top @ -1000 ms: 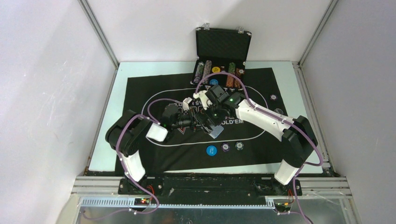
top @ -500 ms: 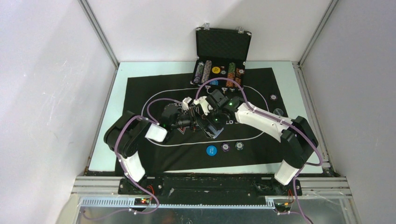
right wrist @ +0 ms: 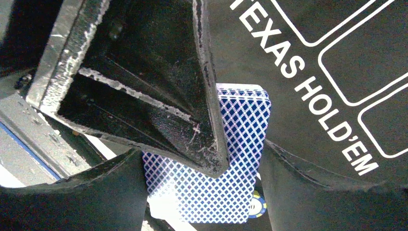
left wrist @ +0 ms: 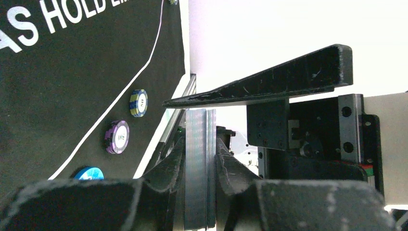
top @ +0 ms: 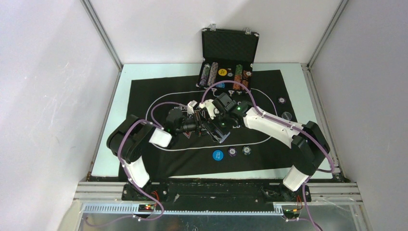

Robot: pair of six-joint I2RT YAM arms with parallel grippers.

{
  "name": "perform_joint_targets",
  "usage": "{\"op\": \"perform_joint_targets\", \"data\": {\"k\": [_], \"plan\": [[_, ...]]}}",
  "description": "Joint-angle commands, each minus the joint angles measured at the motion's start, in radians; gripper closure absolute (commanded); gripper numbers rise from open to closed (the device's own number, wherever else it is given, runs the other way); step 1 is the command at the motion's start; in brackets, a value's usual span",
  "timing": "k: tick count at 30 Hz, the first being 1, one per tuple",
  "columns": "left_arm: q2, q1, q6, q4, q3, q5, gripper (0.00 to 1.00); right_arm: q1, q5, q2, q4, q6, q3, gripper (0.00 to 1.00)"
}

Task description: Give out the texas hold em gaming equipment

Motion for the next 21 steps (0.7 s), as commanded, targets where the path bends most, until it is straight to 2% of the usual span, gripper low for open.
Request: {"op": "perform_joint_targets", "data": {"k": [1, 8, 10, 14, 15, 18, 21], "plan": [[-0.016, -0.007, -0.027, 0.099, -0.003, 0.010, 1.00, 0.004, -0.007, -0.028, 0.033, -0.015, 0.000, 0.25], [-0.003, -0.007, -0.009, 0.075, 0.004, 0.004, 1.00, 0.004, 0.015, -0.051, 0.035, -0.009, 0.000, 0.46], [-0.001, -0.007, 0.006, 0.052, 0.005, -0.005, 1.00, 0.005, 0.019, -0.063, 0.032, -0.010, 0.000, 0.56], [-0.001, -0.007, 0.027, 0.017, 0.006, -0.012, 0.99, 0.006, 0.010, -0.072, 0.029, 0.004, 0.000, 0.68], [-0.005, -0.007, 0.029, 0.012, 0.007, -0.013, 0.97, 0.006, 0.007, -0.073, 0.028, 0.007, 0.000, 0.70], [-0.019, -0.008, 0.059, -0.029, 0.010, -0.014, 0.79, 0.005, -0.004, -0.075, 0.028, 0.009, 0.000, 0.78], [-0.050, -0.008, 0.110, -0.104, 0.017, -0.022, 0.67, 0.005, -0.018, -0.077, 0.015, 0.008, 0.007, 0.84]]}}
